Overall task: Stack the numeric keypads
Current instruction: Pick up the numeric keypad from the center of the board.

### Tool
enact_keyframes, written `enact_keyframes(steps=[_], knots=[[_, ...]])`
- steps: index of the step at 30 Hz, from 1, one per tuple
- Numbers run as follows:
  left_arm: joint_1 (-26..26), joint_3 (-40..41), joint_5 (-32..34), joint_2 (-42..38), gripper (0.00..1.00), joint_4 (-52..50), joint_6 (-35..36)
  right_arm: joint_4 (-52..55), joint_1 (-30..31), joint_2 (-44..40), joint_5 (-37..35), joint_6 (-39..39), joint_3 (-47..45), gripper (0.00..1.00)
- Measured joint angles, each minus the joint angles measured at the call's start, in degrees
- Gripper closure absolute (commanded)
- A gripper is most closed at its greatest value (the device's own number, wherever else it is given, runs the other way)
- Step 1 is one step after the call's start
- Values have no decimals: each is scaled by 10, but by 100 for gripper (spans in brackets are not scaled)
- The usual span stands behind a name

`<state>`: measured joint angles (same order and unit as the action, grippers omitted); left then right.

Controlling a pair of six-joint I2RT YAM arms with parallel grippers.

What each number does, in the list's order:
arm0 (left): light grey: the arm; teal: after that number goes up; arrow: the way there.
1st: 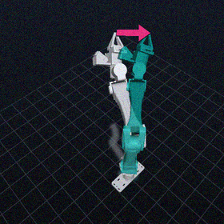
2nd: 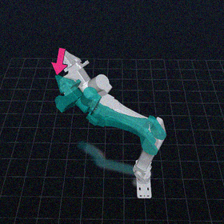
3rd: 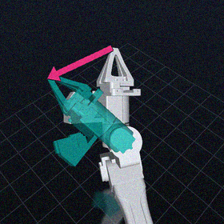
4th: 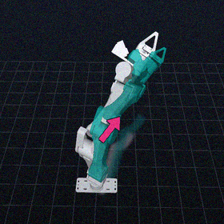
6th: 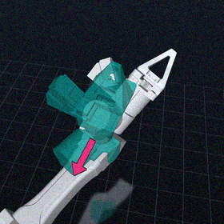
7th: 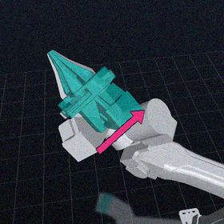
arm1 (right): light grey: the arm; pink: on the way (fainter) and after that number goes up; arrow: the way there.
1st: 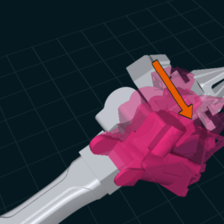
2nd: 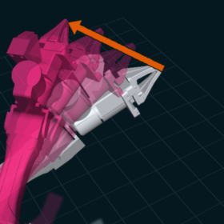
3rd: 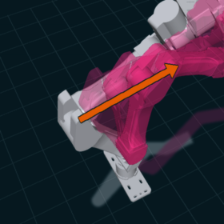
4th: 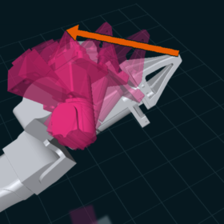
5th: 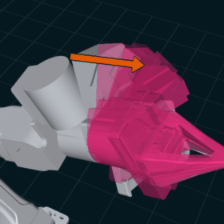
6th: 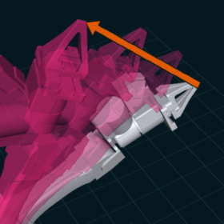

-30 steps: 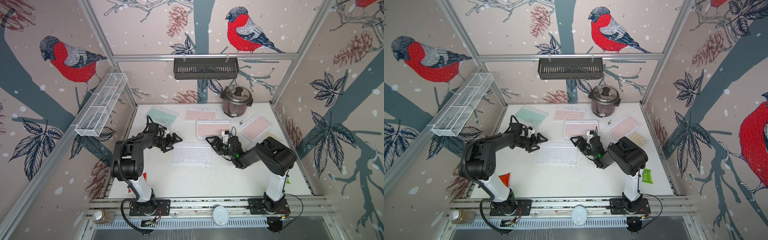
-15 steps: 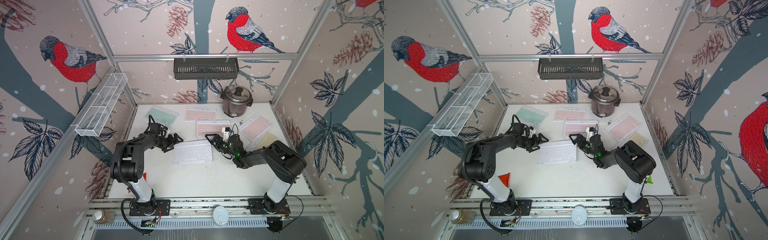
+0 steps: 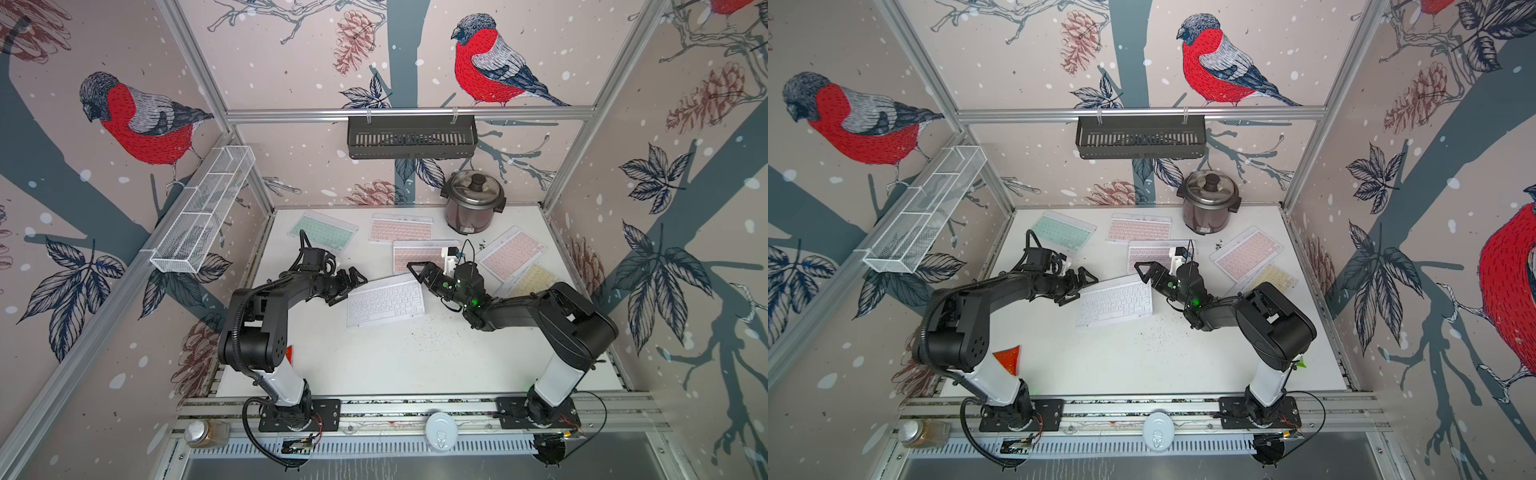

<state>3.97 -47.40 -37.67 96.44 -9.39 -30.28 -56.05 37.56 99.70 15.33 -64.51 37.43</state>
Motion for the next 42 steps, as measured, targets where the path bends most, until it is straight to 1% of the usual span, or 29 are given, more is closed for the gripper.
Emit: enact_keyframes(steps=[9,16,29,42], knots=[[0,21,2,-14,2,38,-28,14,3,6,-8,4,45,0],[0,21,4,-17,1,42,-40,18,3,21,-19,-3,64,0],[0,25,7,-21,1,47,-48,-61,9,61,-52,-64,82,0],[2,33,12,-24,1,59,-53,-103,14,55,-73,-161,68,0]])
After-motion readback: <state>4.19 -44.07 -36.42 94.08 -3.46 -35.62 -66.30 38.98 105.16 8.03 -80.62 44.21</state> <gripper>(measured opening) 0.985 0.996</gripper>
